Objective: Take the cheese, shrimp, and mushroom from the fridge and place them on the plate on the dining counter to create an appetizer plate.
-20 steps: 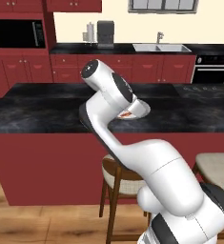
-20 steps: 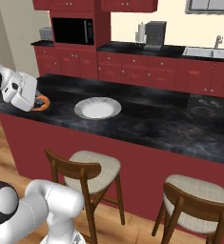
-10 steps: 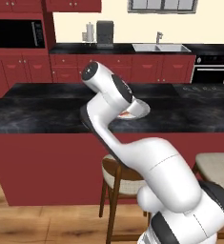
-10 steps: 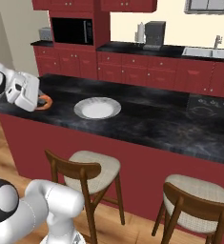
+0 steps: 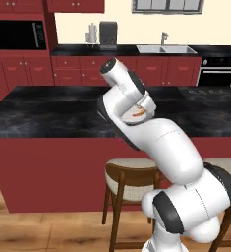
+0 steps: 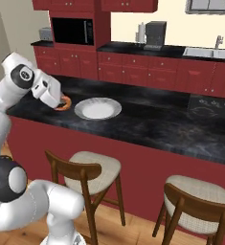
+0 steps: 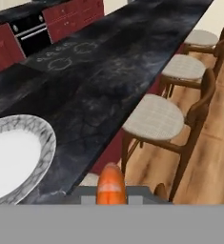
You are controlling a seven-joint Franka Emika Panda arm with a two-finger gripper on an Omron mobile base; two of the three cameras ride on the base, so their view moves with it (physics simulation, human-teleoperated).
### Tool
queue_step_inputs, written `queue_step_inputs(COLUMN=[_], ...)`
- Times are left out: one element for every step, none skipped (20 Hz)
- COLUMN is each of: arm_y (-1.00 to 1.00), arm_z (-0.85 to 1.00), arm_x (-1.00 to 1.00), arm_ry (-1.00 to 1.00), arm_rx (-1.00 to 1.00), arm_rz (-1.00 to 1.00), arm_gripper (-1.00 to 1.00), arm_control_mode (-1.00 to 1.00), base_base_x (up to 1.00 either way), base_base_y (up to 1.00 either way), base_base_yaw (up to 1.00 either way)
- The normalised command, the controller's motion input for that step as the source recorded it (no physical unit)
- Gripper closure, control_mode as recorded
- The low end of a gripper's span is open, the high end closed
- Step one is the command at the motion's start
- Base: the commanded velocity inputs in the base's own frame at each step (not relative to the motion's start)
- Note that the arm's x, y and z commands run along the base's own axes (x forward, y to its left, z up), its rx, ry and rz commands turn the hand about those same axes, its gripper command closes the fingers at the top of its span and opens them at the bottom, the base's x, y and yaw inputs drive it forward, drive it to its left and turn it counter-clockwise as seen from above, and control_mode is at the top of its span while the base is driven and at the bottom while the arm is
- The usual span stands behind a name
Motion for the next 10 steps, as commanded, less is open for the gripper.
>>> queue_step_inputs(arm_y=[-0.35, -0.39, -0.48, -0.43, -0.35, -0.31, -0.30, -0.26, -0.20, -0.22], arm_z=[0.00, -0.01, -0.02, -0.07, -0.10, -0.11, -0.07, -0.06, -0.17, -0.29], arm_x=[0.82, 0.90, 1.00, 1.00, 1.00, 0.99, 1.00, 1.00, 1.00, 1.00], arm_ry=[0.37, 0.36, 0.42, 0.42, 0.42, 0.40, 0.40, 0.40, 0.39, 0.40], arm_rx=[0.03, 0.03, 0.04, 0.03, 0.02, 0.03, 0.04, 0.05, 0.02, 0.02], arm_rz=[-0.02, 0.00, 0.00, 0.00, 0.00, 0.00, 0.00, 0.00, 0.00, 0.00], arm_gripper=[1.00, 1.00, 1.00, 1.00, 1.00, 1.00, 1.00, 1.00, 1.00, 1.00], arm_control_mode=[-1.00, -1.00, -1.00, -1.00, -1.00, -1.00, -1.00, -1.00, -1.00, -1.00], base_base_x=[0.00, 0.00, 0.00, 0.00, 0.00, 0.00, 0.00, 0.00, 0.00, 0.00], base_base_y=[0.00, 0.00, 0.00, 0.00, 0.00, 0.00, 0.00, 0.00, 0.00, 0.00], base_base_yaw=[0.00, 0.00, 0.00, 0.00, 0.00, 0.00, 0.00, 0.00, 0.00, 0.00])
